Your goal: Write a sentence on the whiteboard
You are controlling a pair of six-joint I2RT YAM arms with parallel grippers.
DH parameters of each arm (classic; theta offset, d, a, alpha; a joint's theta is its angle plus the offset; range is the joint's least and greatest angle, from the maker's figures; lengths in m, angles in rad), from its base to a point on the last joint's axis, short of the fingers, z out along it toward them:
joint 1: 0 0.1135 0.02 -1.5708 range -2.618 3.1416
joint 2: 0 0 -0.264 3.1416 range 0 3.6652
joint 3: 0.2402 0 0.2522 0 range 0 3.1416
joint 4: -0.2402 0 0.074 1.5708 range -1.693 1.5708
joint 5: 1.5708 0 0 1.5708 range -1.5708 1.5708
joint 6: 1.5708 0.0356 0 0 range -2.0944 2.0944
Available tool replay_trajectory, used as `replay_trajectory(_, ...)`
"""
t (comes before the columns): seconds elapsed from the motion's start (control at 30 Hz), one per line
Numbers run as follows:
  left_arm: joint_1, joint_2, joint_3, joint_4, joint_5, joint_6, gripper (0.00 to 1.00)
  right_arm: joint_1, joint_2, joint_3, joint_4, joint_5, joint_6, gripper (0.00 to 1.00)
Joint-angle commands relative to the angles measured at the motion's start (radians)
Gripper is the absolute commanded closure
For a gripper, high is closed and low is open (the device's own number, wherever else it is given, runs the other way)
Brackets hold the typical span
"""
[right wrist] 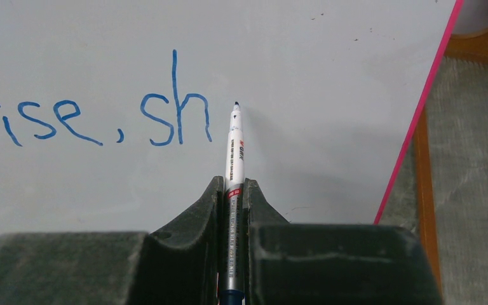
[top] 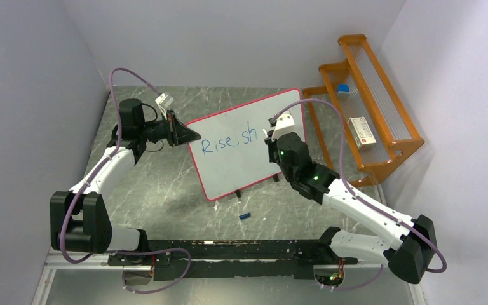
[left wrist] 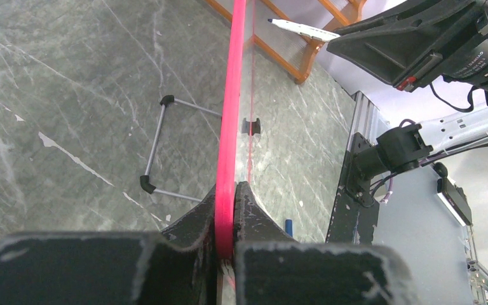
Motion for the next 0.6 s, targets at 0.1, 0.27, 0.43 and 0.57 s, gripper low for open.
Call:
replay_trajectory(0.1, -0.026, 0.03, -0.018, -0.1, -0.09, 0.111, 0.95, -0.016, -0.001, 0.006, 0.043, -0.02, -0.017, 1.0)
replay_trajectory(0.27, -0.026, 0.033, -0.018, -0.101, -0.09, 0.111, 0.95, -0.019, 0.005, 0.007, 0.056, -0.033, -0.019, 1.0)
replay_trajectory(0.43, -0.026, 0.035, -0.018, -0.101, -0.089, 0.111, 0.95, -0.02, 0.019, 0.014, 0.063, -0.038, -0.021, 1.0)
replay_trajectory(0.57, -0.026, 0.033, -0.018, -0.101, -0.088, 0.111, 0.95, -0.023, 0.035, 0.018, 0.07, -0.042, -0.021, 1.0)
